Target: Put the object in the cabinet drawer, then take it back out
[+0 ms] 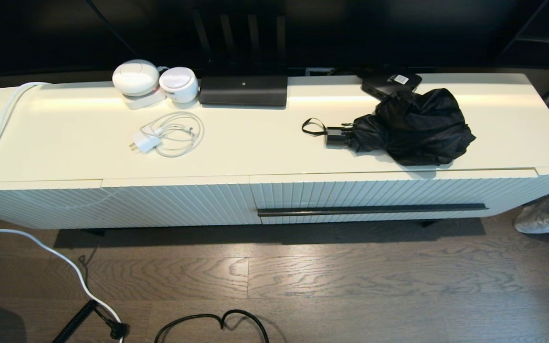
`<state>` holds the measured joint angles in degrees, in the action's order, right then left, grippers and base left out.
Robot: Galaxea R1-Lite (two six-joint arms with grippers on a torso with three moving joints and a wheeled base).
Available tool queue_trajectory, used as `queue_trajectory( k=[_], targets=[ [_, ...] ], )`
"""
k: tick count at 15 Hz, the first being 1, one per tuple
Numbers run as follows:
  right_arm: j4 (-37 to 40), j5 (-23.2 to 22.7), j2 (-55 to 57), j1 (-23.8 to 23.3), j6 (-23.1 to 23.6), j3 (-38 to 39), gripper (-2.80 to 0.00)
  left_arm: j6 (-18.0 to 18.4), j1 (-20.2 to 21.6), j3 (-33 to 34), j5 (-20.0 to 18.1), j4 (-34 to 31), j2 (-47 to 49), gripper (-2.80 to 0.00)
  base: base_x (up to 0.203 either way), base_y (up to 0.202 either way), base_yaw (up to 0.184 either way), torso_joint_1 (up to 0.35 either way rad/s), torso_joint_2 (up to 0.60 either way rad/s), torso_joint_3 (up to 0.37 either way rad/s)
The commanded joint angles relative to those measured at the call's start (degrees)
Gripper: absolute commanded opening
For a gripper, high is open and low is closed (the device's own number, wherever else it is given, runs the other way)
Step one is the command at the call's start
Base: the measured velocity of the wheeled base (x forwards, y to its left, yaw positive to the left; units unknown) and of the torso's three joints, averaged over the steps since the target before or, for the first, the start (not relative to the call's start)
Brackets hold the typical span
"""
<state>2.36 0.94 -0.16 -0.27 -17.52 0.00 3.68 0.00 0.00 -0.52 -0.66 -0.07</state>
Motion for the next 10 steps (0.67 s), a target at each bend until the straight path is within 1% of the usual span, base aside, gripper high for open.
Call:
queue_trajectory(
  k=[1,10],
  targets=[
    [0.1,0.0,0.2,0.0,-0.1,0.0,-2.8,0.0,0.0,0.0,0.0,0.0,0.1,0.0,0.0,0.0,0.0,0.0,0.0,0.0],
    [0.1,-0.1,0.2,0.0,0.2,0.0,-2.8,0.0,0.0,0.0,0.0,0.0,0.1,0.0,0.0,0.0,0.0,0.0,0.0,0.0]
  ],
)
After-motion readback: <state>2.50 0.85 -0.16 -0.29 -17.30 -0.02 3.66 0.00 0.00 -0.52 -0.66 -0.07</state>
